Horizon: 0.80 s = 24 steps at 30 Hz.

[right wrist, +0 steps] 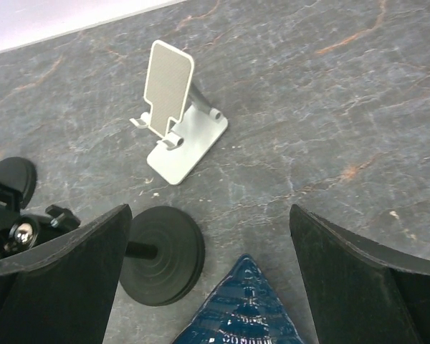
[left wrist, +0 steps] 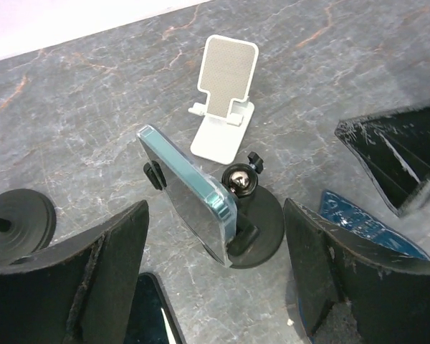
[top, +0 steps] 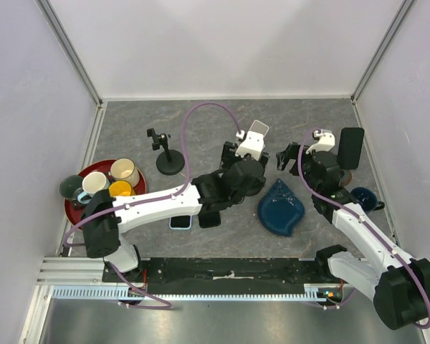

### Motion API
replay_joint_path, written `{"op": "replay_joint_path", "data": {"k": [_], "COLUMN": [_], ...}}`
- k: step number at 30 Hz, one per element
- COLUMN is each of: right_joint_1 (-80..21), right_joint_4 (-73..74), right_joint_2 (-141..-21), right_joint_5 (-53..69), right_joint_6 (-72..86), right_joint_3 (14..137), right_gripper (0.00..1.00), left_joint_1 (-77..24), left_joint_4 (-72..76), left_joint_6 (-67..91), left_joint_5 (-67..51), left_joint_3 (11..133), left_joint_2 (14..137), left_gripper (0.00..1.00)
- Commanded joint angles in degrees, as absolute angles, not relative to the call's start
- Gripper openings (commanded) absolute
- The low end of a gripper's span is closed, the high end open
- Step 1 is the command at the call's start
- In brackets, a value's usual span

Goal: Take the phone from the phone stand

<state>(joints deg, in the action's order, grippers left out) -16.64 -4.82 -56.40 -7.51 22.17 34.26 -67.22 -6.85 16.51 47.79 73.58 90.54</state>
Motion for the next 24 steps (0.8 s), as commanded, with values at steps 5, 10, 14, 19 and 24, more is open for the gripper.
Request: {"op": "replay_joint_path", "data": {"k": [5, 10, 14, 19, 24], "right_joint_1": [-18.36, -20.12, -21.79, -24.51, -28.91], "right_joint_4": [-19.85, -30.46, -39.71, -46.12, -53.17], "right_joint_2": [-53.26, -52.56, -53.87, -58.26, -64.68], "right_joint_5": [-2.90, -0.27, 0.71, 4.73, 5.98], "right_joint_6": [22.68, 22.67, 22.76, 22.24, 19.43], "right_joint_3": [27.60, 21.89, 17.59, 16.26, 14.85], "right_gripper": [0.98, 0.98, 0.98, 0.98, 0.98], "left_joint_1": [-66.27, -65.74, -65.22, -64.86, -64.78], "left_joint_4": [-6.42, -6.68, -6.77, -2.47, -0.26], "left_joint_6": [13.89, 13.80, 14.06, 9.33, 5.80], "left_joint_5": [54.85, 53.35, 52.12, 50.02, 47.73], "left_joint_3": [78.22, 77.96, 77.43, 74.72, 72.07], "left_joint_2": [95.62, 95.89, 95.28, 93.43, 90.71], "left_gripper": [0.72, 0.61, 0.47, 0.26, 0.10]}}
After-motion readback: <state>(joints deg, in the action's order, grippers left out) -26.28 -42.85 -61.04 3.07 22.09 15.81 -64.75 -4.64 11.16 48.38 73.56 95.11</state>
